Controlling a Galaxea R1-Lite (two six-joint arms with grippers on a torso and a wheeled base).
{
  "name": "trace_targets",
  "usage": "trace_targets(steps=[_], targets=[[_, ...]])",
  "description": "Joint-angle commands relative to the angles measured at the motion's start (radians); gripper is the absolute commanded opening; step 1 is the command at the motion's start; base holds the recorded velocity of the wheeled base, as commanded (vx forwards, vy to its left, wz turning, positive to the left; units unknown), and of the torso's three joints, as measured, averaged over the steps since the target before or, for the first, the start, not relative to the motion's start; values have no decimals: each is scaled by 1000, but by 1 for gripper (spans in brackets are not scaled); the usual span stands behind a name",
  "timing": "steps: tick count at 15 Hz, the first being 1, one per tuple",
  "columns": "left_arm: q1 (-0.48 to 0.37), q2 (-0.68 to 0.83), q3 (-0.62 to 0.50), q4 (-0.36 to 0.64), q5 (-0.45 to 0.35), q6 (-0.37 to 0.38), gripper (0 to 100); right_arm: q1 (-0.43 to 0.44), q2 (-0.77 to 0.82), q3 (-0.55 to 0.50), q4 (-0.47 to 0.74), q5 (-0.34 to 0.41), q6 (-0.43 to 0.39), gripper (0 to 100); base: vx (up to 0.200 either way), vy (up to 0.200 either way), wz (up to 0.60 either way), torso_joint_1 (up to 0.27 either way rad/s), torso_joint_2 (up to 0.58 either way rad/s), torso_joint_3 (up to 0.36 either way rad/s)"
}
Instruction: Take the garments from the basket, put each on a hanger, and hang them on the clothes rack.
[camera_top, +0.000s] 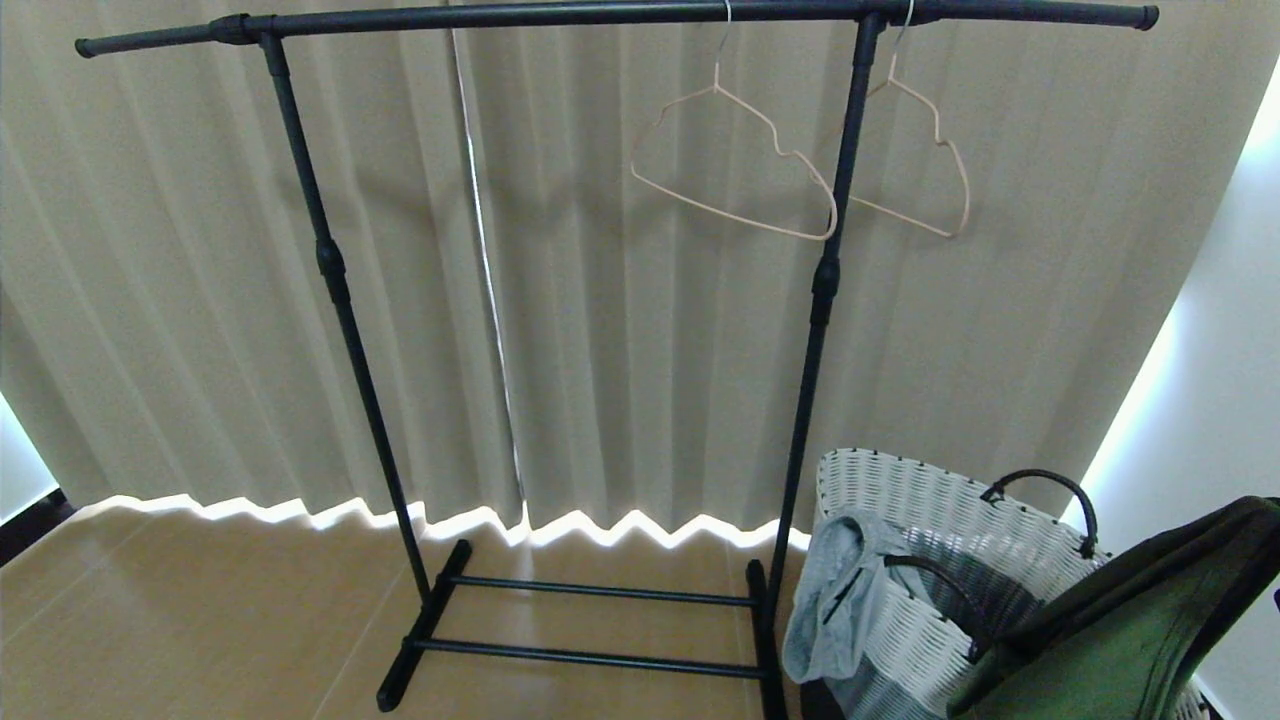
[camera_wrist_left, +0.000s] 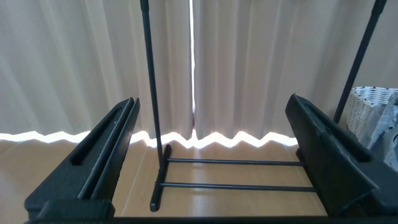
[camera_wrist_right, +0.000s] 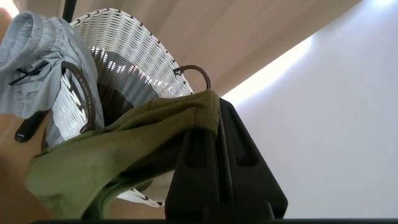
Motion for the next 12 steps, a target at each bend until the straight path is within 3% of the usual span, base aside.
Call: trace_targets(steps=[1,7,12], targets=[[0,0,0,0,0,1,100,0,2,1,-1,0,-1,0,0,200,0,2,2,7],[0,0,0,0,0,1,100,0,2,2,-1,0,-1,0,0,200,0,3,2,1],[2,0,0,0,0,1,100,2,0,1,-1,0,-3,0,0,0,0,0,0,0]])
